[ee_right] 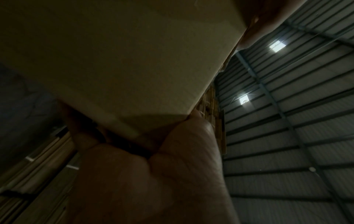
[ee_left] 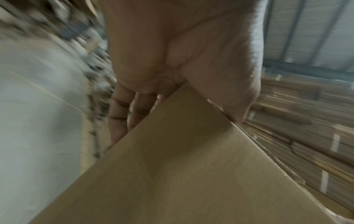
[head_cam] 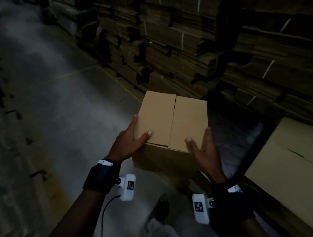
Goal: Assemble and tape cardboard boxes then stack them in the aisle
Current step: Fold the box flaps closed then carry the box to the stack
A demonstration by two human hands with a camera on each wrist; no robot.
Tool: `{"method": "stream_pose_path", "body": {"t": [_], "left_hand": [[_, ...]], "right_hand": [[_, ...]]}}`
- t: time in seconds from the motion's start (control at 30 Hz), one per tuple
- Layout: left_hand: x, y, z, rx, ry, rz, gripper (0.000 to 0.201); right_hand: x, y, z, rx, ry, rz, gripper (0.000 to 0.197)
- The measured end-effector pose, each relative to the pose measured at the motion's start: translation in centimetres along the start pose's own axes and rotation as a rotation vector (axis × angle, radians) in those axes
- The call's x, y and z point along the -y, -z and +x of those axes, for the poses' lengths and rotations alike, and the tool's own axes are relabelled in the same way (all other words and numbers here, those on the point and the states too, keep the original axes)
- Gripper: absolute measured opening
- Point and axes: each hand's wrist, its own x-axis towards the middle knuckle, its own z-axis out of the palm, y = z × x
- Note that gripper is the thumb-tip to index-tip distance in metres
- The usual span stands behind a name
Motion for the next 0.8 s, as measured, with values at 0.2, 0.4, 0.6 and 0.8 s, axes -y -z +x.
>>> {"method": "stream_pose_path", "body": {"t": [0.2,0.4,0.6,0.8], "left_hand": [[-4.3,-2.0,12.4,0.158,-0.182,0.001,0.095],[-7.9,-3.9,22.1,0.299,-0.251,-0.023,0.107],[-12.2,-6.8,30.3,0.482,-0.327,0.013,0.113],[-14.4,-10.3,37.8,0.763,-0.447,0.009,0.139]], "right_hand": [[0.7,1.5,7.8,-0.145,-0.023,-0.043,0.090],[0.6,2.1,14.3,-0.287,-0.070,-0.099,0.096],[0.6,3.6,19.2,-0.384,-0.064,-0.187,0.086],[0.3,4.6,23.0,-0.342,-0.196,-0.328,0.134]]}}
